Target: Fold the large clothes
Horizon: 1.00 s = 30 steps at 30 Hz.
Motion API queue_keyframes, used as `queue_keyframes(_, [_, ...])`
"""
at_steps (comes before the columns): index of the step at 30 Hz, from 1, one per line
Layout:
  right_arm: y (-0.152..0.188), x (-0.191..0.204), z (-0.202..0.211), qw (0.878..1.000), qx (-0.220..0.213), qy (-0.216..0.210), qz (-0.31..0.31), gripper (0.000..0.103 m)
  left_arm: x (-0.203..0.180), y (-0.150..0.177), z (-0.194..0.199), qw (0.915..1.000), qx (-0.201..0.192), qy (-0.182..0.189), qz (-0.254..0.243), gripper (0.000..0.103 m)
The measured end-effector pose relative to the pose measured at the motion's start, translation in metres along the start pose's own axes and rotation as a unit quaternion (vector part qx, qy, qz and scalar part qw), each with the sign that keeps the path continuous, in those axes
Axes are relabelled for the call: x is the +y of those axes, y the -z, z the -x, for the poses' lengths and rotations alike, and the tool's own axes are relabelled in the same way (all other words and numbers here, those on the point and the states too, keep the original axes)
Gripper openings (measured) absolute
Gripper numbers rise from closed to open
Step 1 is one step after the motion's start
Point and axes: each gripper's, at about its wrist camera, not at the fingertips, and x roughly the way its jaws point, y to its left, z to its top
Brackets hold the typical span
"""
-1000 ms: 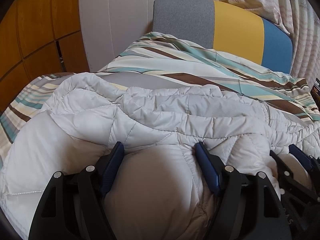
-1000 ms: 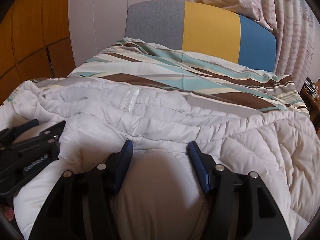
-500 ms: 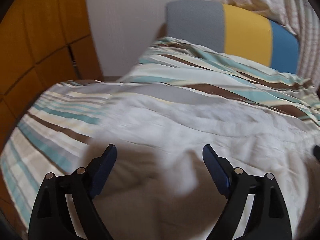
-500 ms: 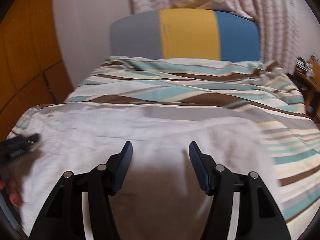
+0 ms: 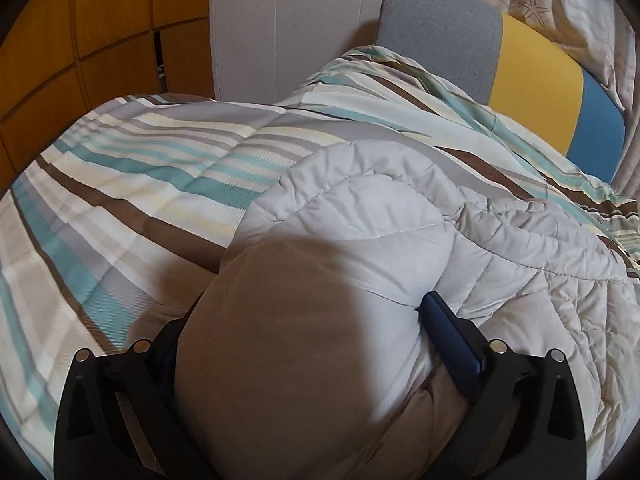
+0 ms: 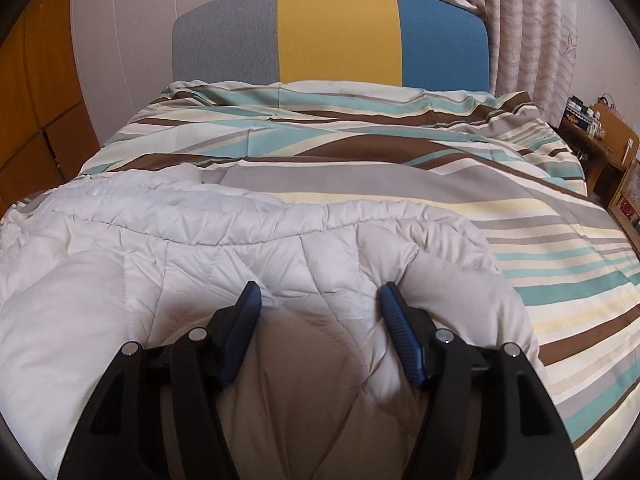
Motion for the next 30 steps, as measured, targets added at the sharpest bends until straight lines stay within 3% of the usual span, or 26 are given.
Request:
queue_keyframes(6, [0.002,0.002,-0.001,1.0,0.001,0.002,0.0,0.063,-0.003,-0.001,-0.002,1.0,0.009,0.003,0.0,0.1])
queue_keyframes(11, [0.002,0.003,0.001,1.0,0.001,0.002,0.0,0.063,0.006,0.001,0.031,1.0,0.007,0.005,0.003,0.1])
queue_keyframes(20, [0.003,0.011,0.032,1.0,0.007,0.009,0.014,0.068,0.068,0.046,0.1,0.9953,-0.037,0.005,0.09,0.1])
queue_keyframes(23, [0.01,0.018,0.052,1.0,-0.001,0.008,0.027,0.068,0.083,0.059,0.105,0.9936,-0.031,0.0,0.109,0.1])
queue_keyframes(30, [0.036,0.039,0.092,0.999,-0.007,-0.006,0.047,0.07,0.087,0.096,0.118,0.9928,-0.006,0.03,0.116,0.1])
